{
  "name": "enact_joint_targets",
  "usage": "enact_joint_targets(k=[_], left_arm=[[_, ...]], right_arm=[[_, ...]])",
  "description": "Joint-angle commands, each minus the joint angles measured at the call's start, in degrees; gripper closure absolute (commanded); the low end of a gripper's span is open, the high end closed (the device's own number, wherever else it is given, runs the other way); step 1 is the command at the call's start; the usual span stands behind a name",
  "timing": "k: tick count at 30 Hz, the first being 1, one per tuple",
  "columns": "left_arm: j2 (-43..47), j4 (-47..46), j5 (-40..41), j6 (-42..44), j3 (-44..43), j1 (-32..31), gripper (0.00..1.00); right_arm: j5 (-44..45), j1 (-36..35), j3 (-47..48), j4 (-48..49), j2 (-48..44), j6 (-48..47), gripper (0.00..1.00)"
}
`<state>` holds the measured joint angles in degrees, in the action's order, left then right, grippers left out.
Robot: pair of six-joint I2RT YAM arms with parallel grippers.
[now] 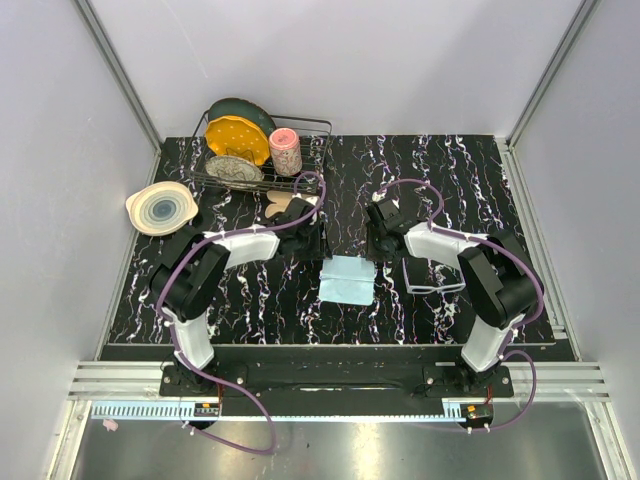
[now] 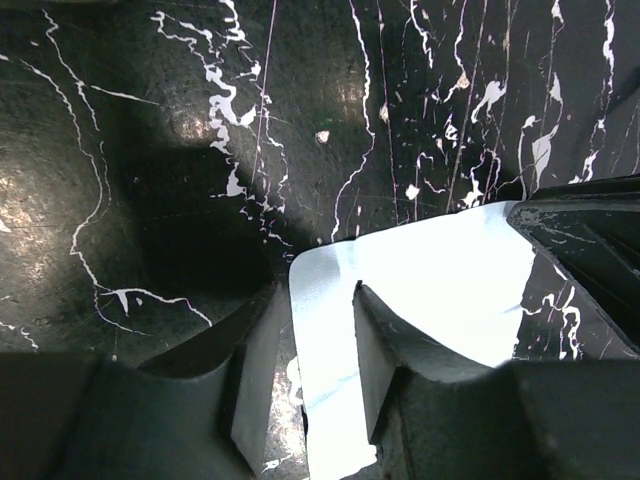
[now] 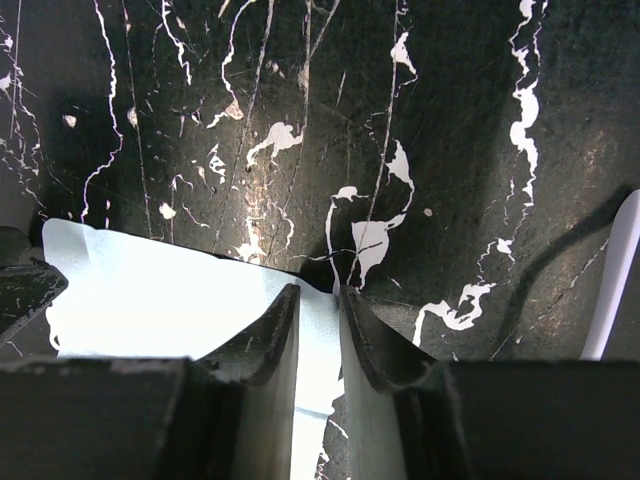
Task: Organize the sunglasses
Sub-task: Pick up the corner of the glasses cleaning cloth from the center of the board.
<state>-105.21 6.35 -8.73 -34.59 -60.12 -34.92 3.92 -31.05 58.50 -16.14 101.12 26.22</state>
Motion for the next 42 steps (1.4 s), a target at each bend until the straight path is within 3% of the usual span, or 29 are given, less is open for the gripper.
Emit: enact_joint_targets(k=[1,26,30,34,42], left_arm=[[-2.0,0.7,0.1,1.5,-1.2,-0.8,0.63],[-5.6,3.4,4.4,2.0,-3.0,-1.0,0.74],[-3.8,4.4,8.4,1.7,-2.3,-0.9,0.61],[-2.9,5.0,11.5,2.0,-2.1,-1.0,0.61],[-4.8,5.9,10.0,2.3,-2.5,-1.6,0.72]], right_arm=[[1.2,0.1,-0.8,-1.4,1.5,-1.2,0.74],[-0.1,0.2,-1.1,-1.3,2.0,-1.4,0.82],[-0.2,0.2,-1.3,-1.0,2.2,-1.4,0.83],[-0.2,0.2,-1.3,-1.1,2.2,-1.4,0.83],[-0.5,0.2,-1.1,-1.0,2.2,-1.4,0.84]])
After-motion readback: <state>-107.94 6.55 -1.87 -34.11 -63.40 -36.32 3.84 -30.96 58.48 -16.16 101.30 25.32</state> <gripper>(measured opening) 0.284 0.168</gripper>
